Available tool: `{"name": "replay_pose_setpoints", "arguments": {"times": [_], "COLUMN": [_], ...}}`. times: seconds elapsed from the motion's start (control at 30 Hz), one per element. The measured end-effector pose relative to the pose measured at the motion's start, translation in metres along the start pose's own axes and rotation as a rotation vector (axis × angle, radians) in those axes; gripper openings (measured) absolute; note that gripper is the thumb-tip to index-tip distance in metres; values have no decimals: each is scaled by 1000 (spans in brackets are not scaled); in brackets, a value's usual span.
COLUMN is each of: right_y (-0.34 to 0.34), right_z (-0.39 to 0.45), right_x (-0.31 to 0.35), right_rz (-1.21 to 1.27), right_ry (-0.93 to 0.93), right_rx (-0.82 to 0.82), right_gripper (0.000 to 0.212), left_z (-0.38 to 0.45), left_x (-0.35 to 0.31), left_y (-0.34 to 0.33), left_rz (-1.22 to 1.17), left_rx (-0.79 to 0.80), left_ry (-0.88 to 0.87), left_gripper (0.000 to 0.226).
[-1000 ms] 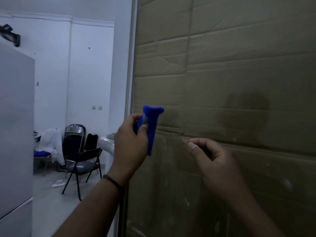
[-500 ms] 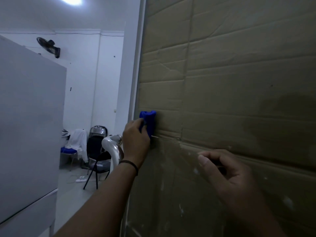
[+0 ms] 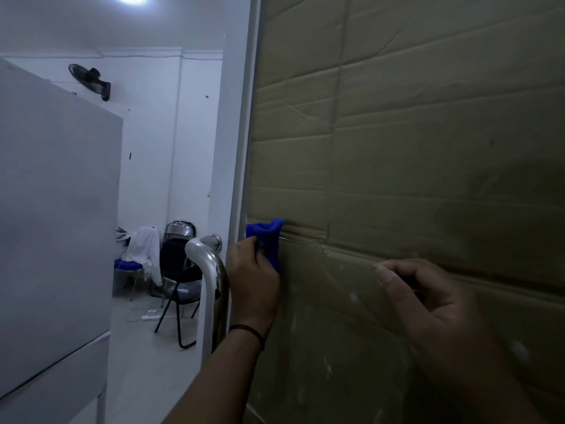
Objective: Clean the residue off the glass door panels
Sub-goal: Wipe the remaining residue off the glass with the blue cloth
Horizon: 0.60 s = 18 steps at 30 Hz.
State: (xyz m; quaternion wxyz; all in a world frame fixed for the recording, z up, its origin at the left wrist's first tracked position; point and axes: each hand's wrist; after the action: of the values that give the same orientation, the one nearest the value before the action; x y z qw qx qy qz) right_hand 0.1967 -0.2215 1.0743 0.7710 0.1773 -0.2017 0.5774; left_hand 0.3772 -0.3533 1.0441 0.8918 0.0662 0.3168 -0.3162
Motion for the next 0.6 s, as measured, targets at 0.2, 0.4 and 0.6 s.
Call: {"name": "replay_pose_setpoints", "arguments": {"times": [0.2,0.4,0.6], "right_y": [25,35,30], "right_z": [-4,0,-3], "right_x": [-2,1,10], "right_rz": [-135,-192,-211], "right_ry": [14,9,68], "right_rx": [-27,-61,-70], "right_gripper": [23,9,22], "left_z": [-3,-55,-36], "left_x": [3,-40,-24], "left_y": [-9,-7,1], "left_rz": [32,-133,-145], "left_rx": [55,247,-11], "left_ry": [44,-282,-52], "left_gripper": [23,20,19]}}
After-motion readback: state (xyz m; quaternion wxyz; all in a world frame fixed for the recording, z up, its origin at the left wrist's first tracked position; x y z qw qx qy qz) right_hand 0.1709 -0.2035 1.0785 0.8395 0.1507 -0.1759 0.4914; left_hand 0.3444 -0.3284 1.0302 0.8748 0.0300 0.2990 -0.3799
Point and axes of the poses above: each hand's wrist, its own z-axis towards the middle knuckle, its own y-axis out of the back of the hand, x = y × z, and after that the axes turned 6 degrees about z, right-handed
